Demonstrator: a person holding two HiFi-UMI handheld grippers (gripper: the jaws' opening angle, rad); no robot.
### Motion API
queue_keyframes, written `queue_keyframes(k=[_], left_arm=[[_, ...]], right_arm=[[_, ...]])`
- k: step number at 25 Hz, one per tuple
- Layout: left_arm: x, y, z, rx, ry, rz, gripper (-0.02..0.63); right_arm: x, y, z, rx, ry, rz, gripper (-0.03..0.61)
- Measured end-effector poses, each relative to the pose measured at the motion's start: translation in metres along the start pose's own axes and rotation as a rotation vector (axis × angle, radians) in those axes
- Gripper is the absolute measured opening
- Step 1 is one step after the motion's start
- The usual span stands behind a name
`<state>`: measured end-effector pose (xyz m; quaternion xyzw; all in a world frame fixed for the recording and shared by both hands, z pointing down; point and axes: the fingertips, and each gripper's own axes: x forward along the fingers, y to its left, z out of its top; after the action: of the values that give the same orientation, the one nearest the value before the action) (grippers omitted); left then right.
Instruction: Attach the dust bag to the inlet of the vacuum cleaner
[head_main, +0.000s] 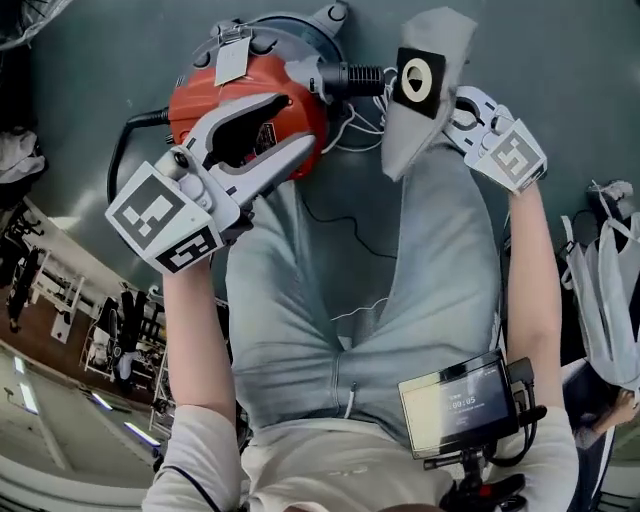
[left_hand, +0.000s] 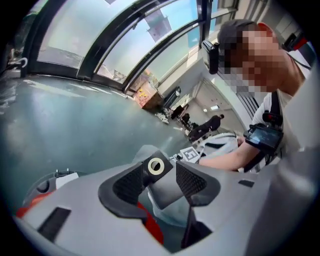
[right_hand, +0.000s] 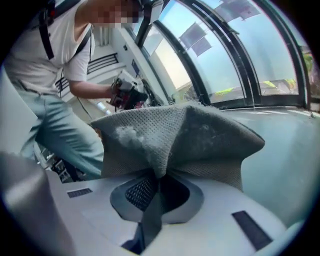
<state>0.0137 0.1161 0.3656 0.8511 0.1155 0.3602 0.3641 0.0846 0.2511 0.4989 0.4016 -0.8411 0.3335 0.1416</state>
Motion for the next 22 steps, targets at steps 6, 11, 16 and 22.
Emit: queue_keyframes(k=[6,11,16,22], left_arm=[[-0.01,0.027,-0.018,0.078,0.187,0.06,0.213],[0.004,0.03,-0.017,0.306,0.408,-0.011,0.212],[0.048,0.026,-0.018,0.535,0.599,-0.125,0.212],[0.073,-0.001,-0.04,0.465,0.653,-0.092,0.213]], right_arm=[[0.041,0.005,-0.012,-0.19,0.128,-0.005,0.026],[0.047,0.006,-0.005,-0.286,0.232,-0.042,0.026],[0.032,0.005,-0.007,-0.376,0.362,-0.055,0.026],[0.044,0.012,-0.007,-0.413,0.474,0.018,0.026]])
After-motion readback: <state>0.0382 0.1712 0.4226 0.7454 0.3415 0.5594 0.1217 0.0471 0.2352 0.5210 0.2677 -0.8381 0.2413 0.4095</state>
